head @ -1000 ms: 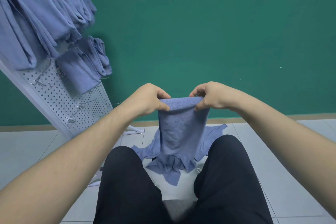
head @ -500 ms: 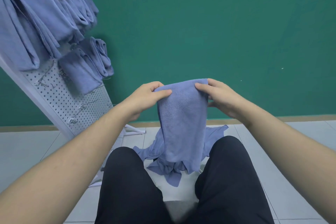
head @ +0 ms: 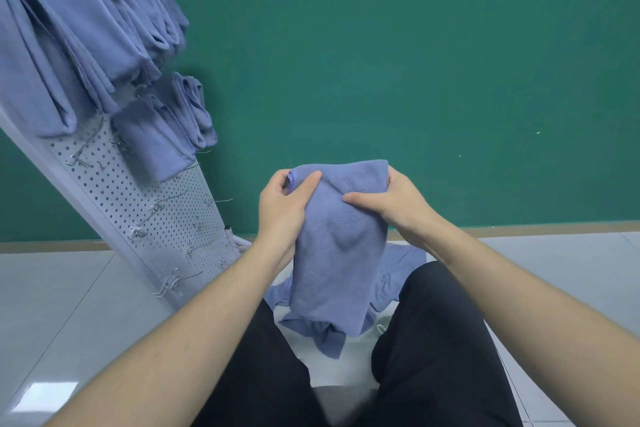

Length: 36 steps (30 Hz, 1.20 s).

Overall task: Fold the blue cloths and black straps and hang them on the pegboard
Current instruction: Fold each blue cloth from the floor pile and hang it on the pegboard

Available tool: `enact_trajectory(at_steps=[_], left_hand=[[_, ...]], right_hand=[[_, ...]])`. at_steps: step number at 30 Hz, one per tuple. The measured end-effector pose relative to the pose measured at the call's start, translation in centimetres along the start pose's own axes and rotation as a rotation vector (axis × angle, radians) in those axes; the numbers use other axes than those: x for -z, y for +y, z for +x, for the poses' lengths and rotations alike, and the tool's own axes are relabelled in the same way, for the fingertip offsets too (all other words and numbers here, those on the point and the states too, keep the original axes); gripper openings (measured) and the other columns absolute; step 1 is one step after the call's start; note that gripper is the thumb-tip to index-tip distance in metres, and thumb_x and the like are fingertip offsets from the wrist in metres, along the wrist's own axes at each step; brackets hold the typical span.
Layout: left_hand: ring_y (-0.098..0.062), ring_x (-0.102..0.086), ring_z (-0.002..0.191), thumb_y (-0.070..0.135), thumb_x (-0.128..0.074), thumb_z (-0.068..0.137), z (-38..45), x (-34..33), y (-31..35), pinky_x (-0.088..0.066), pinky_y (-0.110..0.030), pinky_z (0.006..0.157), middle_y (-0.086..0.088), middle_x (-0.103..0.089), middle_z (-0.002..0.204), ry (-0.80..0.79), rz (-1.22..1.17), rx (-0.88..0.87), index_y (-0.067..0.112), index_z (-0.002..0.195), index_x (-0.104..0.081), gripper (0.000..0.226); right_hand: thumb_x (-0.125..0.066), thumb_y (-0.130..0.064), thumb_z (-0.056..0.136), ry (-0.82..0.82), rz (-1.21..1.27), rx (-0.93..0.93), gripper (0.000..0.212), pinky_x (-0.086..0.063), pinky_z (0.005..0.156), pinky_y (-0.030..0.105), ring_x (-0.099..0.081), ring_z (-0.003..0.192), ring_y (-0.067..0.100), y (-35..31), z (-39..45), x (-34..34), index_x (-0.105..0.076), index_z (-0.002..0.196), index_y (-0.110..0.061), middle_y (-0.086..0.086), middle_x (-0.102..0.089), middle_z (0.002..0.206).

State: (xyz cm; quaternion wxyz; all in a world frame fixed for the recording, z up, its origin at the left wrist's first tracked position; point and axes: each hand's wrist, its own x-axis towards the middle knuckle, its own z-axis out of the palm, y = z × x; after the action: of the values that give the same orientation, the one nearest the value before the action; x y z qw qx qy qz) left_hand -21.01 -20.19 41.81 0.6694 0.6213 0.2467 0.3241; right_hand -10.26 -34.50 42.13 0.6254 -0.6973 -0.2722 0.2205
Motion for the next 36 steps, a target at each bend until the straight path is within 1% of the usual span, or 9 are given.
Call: enact_trajectory(at_steps=[5, 9, 13, 16, 21, 25, 28, 31, 36], left_hand=[[-0.014, -0.070, 0.086, 0.017, -0.086, 0.075, -1.2, -1.0, -1.2, -0.058, -0.038, 0.083, -0.001, -0.074, 0.092, -0.095, 0.052, 0.003, 0.016, 0.094, -0.066, 0.028], [-0.006, -0.050, 0.064, 0.007, -0.073, 0.086, -1.8, -1.9, -1.8, -0.046, -0.022, 0.066, 0.006, -0.056, 0.074, 0.015, 0.128, -0.128, 0.015, 0.084, -0.055, 0.021], [-0.006, -0.042, 0.062, 0.003, -0.067, 0.085, -2.4, -2.8, -2.1, -0.036, -0.018, 0.058, 0.010, -0.050, 0.072, 0.072, 0.177, -0.238, 0.018, 0.079, -0.050, 0.024], [-0.005, -0.044, 0.063, 0.006, -0.068, 0.086, -2.8, -3.5, -2.2, -0.038, -0.017, 0.058, 0.010, -0.052, 0.074, 0.082, 0.170, -0.225, 0.021, 0.081, -0.050, 0.023], [-0.001, -0.057, 0.067, 0.016, -0.070, 0.091, -2.7, -3.2, -2.0, -0.047, -0.016, 0.063, 0.011, -0.062, 0.079, 0.069, 0.082, -0.157, 0.020, 0.089, -0.058, 0.012], [-0.002, -0.056, 0.065, 0.023, -0.067, 0.096, -3.2, -3.2, -1.9, -0.046, -0.019, 0.066, 0.015, -0.063, 0.070, 0.044, -0.009, -0.117, 0.019, 0.082, -0.062, 0.015], [-0.007, -0.069, 0.083, 0.015, -0.069, 0.094, -3.6, -3.2, -1.7, -0.053, -0.022, 0.076, 0.008, -0.075, 0.090, -0.064, -0.156, -0.072, 0.019, 0.101, -0.071, 0.008], [-0.014, -0.072, 0.100, 0.010, -0.071, 0.091, -3.6, -3.0, -1.5, -0.054, -0.026, 0.085, 0.000, -0.077, 0.106, -0.111, -0.220, -0.050, 0.019, 0.111, -0.069, 0.022], [-0.016, -0.071, 0.096, 0.018, -0.053, 0.104, -2.7, -2.7, -1.0, -0.057, -0.031, 0.085, -0.002, -0.075, 0.107, -0.126, -0.293, 0.058, 0.017, 0.115, -0.067, 0.018]], right_hand=[[-0.076, -0.010, 0.083, 0.236, -0.027, 0.046, 0.027, -0.059, 0.088, 0.035, -0.072, 0.092, 0.007, 0.9, 0.3, -1.8, -0.067, 0.106, -0.020, -0.007, -0.076, 0.100], [-0.070, -0.014, 0.085, 0.321, -0.107, 0.136, 0.016, -0.052, 0.072, 0.030, -0.063, 0.075, 0.005, 1.0, -0.4, -2.6, -0.058, 0.094, -0.018, -0.013, -0.068, 0.084], [-0.061, -0.012, 0.085, 0.363, -0.176, 0.181, 0.025, -0.038, 0.058, 0.032, -0.040, 0.061, 0.011, 1.6, -1.3, -3.7, -0.038, 0.082, -0.020, -0.016, -0.046, 0.064], [-0.061, -0.007, 0.087, 0.353, -0.027, 0.187, 0.029, -0.035, 0.056, 0.023, -0.037, 0.062, 0.009, 1.3, -1.9, -4.6, -0.037, 0.079, -0.020, -0.017, -0.040, 0.065], [-0.064, -0.014, 0.093, 0.291, 0.080, 0.168, 0.013, -0.042, 0.062, 0.018, -0.048, 0.065, 0.006, 1.0, -2.4, -4.8, -0.054, 0.089, -0.007, -0.010, -0.053, 0.073], [-0.059, -0.029, 0.099, 0.302, 0.045, 0.177, 0.021, -0.042, 0.065, 0.014, -0.053, 0.064, -0.003, 0.4, -2.7, -4.8, -0.058, 0.079, -0.021, -0.023, -0.057, 0.067], [-0.037, -0.040, 0.096, 0.232, 0.068, 0.175, 0.037, -0.048, 0.092, 0.025, -0.063, 0.101, 0.003, 0.4, -3.1, -4.6, -0.071, 0.105, -0.026, -0.014, -0.069, 0.107], [-0.032, -0.033, 0.095, 0.113, 0.062, 0.215, 0.045, -0.049, 0.100, 0.028, -0.062, 0.114, 0.007, 0.4, -3.5, -4.3, -0.070, 0.118, -0.030, -0.008, -0.067, 0.126], [-0.036, 0.003, 0.102, -0.016, 0.229, 0.184, 0.041, -0.057, 0.085, 0.029, -0.069, 0.091, 0.015, 0.5, -3.2, -3.4, -0.064, 0.117, -0.023, 0.007, -0.073, 0.112]])
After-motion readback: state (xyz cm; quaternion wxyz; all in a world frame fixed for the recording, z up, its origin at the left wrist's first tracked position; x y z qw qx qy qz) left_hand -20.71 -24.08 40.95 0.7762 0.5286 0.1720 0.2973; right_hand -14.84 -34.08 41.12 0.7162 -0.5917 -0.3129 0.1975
